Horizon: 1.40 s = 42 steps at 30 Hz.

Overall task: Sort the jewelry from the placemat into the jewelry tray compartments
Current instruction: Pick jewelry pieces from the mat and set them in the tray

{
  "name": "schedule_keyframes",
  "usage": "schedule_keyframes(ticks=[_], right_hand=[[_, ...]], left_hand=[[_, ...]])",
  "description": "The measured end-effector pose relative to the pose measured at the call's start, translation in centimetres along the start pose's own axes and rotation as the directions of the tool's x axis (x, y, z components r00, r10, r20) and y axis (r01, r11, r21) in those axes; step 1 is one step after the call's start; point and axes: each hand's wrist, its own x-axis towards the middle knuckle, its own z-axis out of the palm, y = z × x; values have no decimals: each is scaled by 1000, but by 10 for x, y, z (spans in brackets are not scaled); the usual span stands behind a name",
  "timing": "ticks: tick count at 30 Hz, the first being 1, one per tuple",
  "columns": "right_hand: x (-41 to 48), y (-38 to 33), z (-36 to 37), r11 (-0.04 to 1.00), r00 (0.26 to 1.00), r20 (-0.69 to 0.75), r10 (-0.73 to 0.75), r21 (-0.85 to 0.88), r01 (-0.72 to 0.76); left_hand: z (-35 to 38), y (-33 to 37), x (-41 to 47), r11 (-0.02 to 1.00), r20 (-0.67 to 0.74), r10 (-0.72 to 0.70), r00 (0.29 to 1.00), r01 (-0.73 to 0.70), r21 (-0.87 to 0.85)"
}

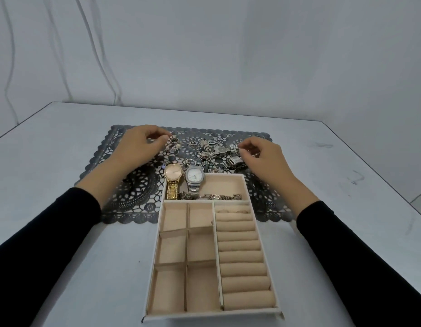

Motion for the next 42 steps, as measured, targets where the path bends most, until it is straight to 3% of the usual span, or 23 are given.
schedule_keyframes(ticks=[10,15,19,27,42], right_hand=[[59,-8,42,997,987,148,-58,67,49],[69,-15,55,983,936,312,-164,128,129],[76,-15,60,978,895,394,-207,80,191],[84,-15,57,982,849,499,-172,14,191],[80,-18,55,991,873,471,-130,40,126]], left_hand=[[-3,-21,38,999,230,21,973,-29,35],[-7,-28,45,999,331,39,943,-29,-33],[-10,-28,46,996,397,64,916,-32,-87],[-9,-30,48,993,408,111,906,-85,-82],[-4,-32,49,989,413,149,899,-129,-76]])
